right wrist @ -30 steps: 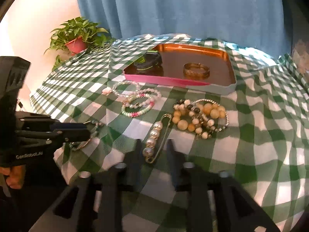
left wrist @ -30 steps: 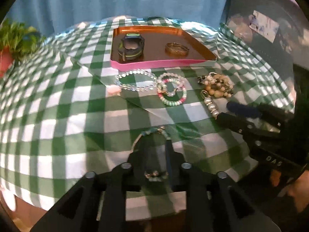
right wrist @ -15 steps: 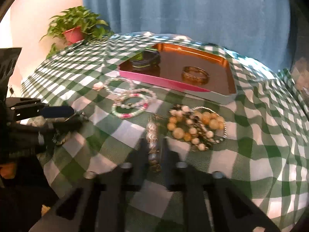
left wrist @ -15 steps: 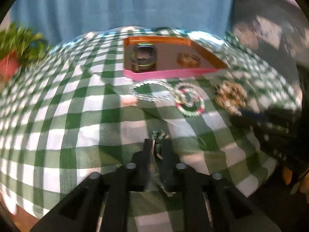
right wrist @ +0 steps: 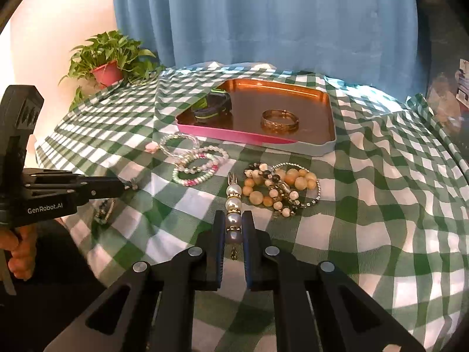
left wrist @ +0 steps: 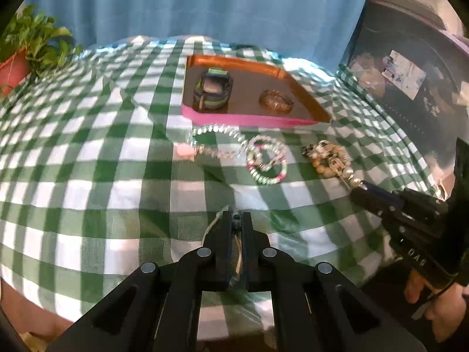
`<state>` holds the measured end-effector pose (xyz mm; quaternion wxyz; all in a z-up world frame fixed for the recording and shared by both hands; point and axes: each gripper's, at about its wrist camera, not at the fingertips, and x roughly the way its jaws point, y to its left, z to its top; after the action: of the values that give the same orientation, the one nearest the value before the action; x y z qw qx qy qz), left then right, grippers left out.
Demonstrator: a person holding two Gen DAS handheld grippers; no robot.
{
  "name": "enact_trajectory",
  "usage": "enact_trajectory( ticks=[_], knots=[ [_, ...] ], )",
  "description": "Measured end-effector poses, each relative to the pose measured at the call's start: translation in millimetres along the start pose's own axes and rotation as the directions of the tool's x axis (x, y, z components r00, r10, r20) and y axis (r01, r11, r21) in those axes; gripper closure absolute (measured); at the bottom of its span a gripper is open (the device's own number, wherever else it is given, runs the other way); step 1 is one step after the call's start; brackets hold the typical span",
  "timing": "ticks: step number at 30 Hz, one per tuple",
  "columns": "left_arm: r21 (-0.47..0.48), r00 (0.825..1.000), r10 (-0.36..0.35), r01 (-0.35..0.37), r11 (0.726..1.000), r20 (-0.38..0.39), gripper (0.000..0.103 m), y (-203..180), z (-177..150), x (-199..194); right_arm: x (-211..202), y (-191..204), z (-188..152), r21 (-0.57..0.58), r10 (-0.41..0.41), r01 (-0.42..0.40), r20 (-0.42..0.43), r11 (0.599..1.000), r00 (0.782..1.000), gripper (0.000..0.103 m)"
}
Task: Organize jewelry
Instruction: 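Lift and carry the pearl pin and green bracelet over the tray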
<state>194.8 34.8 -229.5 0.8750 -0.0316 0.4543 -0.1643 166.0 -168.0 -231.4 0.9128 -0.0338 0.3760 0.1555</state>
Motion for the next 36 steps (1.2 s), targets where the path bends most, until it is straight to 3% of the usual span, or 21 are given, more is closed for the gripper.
enact_trajectory(
  ticks=[14,17,29,36],
  knots=[
    [-0.006,0.989,0.012,-0.012,1.000,0.147,0.098,-16,40,-69,-48,23,30,0.053,-0.001,-0.003,0.076,0.999,0.997,0.093],
    [0.021,0.985,0.025,-0.030,0.999,0.170,0.098,-26,50,-75,-56,22,38,0.068,0.005,-0.010,0.082,0.998,0.997,0.093],
    [0.089,0.970,-0.031,0.010,0.996,0.240,0.097,-58,103,-83,-74,13,78,0.057,-0.005,0.000,0.096,0.998,0.995,0.093],
    [0.116,0.949,-0.068,0.033,0.993,0.307,0.097,-59,142,-91,-80,6,112,0.009,-0.008,0.007,0.125,1.000,0.992,0.093]
  ],
)
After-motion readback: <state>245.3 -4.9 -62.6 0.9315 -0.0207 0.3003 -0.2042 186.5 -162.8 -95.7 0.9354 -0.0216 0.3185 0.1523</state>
